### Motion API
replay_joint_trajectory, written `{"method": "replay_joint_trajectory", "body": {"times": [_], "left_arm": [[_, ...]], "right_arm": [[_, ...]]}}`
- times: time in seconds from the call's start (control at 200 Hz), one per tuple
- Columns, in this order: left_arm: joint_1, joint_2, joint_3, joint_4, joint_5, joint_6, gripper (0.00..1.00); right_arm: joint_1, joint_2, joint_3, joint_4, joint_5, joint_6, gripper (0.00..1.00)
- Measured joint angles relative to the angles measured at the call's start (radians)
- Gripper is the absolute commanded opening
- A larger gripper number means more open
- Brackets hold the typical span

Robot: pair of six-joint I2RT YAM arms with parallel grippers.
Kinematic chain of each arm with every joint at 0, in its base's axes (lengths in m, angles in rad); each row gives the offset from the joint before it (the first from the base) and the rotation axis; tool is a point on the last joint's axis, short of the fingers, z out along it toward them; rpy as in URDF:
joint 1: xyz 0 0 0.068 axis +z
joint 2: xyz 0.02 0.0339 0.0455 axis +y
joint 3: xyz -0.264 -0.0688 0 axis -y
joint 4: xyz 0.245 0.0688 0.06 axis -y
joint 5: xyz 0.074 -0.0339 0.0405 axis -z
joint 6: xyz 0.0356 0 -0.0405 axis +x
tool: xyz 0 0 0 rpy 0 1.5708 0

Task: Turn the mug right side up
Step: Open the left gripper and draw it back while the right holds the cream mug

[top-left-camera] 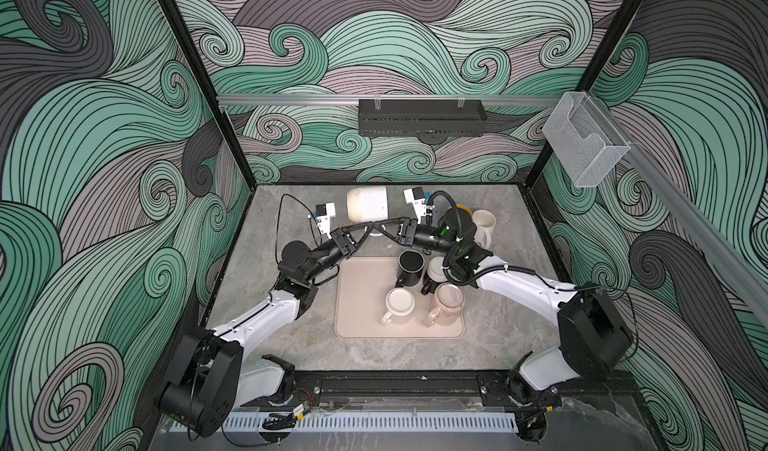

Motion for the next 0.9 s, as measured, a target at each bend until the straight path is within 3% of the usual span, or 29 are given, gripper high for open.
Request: {"method": "replay_joint_trajectory", "body": {"times": [0.415, 0.615, 0.64, 0.7, 0.755, 0.81, 0.896], "left_arm": [[0.01, 0.016, -0.002, 0.072, -0.08, -0.048, 0.0], [0.01, 0.034, -0.002, 0.091, -0.113, -0.061, 0.0], [0.01, 0.032, -0.002, 0.086, -0.114, -0.06, 0.08], [0.011, 0.019, -0.001, 0.056, -0.12, -0.046, 0.42], [0.01, 0.004, 0.0, -0.006, -0.121, -0.016, 0.62], [0.013, -0.015, 0.0, -0.072, -0.126, 0.011, 0.74], [0.019, -0.062, 0.0, -0.182, -0.138, 0.057, 0.85]], "right_arm": [[0.003, 0.098, 0.061, 0.138, 0.0, 0.099, 0.0], [0.003, 0.121, 0.087, 0.131, 0.01, 0.107, 0.0], [0.003, 0.121, 0.089, 0.125, 0.011, 0.104, 0.0], [0.004, 0.121, 0.096, 0.105, 0.011, 0.097, 0.0], [0.011, 0.121, 0.101, 0.09, 0.016, 0.098, 0.0], [0.019, 0.12, 0.109, 0.079, 0.025, 0.095, 0.0], [0.027, 0.115, 0.11, 0.066, 0.032, 0.09, 0.0]]}}
